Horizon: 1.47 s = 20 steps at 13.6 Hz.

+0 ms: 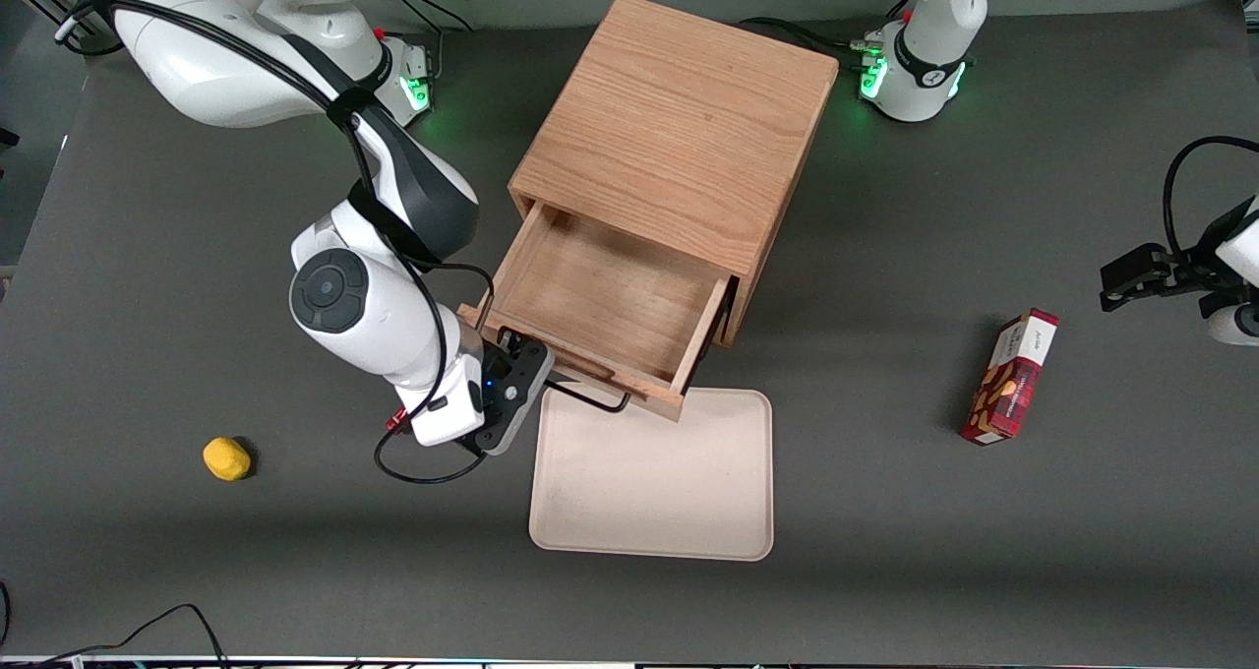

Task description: Open upper drawer

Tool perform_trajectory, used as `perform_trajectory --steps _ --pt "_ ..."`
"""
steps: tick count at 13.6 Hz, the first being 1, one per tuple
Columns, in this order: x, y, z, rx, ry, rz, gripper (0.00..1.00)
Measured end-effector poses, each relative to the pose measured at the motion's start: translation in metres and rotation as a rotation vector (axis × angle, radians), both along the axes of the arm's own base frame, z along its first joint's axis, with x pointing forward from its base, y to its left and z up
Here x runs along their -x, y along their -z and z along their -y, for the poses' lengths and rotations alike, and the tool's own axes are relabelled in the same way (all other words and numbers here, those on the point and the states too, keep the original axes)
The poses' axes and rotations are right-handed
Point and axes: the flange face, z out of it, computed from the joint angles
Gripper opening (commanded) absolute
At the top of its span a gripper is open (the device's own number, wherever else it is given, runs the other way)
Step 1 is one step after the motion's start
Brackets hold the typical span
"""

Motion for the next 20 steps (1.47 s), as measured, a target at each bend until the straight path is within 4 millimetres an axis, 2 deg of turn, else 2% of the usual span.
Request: perform_trajectory --steps 4,8,12,15,17,19,20 --pt "-0.016 0.0 0.018 -0.022 0.015 0.015 1.0" --pt "-0.037 0.004 0.049 -0.085 0.083 0.003 1.0" --pt "-0.054 -0.01 0.068 -0.126 0.133 0.049 1.0" --pt "-0.065 -0.045 0.083 -0.155 0.17 0.118 1.0" --pt "-0.067 -0.085 0.099 -0.189 0.24 0.156 1.0" --pt "-0.052 -0.136 0.125 -0.207 0.347 0.13 1.0" --pt "-0.038 -0.158 0.144 -0.187 0.416 0.09 1.0"
